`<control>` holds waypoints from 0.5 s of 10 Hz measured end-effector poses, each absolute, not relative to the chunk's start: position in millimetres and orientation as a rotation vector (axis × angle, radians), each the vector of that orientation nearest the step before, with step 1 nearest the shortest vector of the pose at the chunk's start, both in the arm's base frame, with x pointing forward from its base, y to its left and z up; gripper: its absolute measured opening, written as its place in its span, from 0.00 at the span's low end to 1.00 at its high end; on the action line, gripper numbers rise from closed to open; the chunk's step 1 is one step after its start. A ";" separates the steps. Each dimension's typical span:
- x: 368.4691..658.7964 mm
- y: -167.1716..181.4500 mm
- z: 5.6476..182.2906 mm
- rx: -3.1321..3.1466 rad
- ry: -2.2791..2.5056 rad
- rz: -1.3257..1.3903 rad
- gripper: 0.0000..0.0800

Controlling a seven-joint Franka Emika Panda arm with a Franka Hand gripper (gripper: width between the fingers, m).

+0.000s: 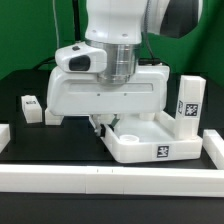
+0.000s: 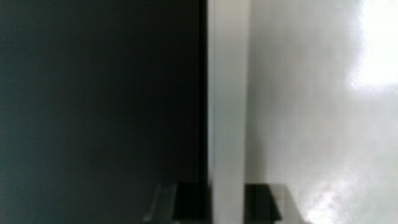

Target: Assemble desk

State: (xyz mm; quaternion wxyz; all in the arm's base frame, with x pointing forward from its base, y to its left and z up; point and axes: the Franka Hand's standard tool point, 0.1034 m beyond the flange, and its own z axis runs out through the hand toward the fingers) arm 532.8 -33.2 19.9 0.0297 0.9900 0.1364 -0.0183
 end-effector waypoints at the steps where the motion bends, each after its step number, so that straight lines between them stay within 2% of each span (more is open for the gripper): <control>1: 543.2 -28.4 21.6 3.049 0.451 -0.046 0.08; 5: 546.5 -32.2 21.3 3.018 0.582 -0.048 0.08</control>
Offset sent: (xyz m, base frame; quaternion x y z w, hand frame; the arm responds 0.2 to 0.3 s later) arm 0.0000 0.0000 0.0000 0.0000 0.0000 -0.0650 0.9979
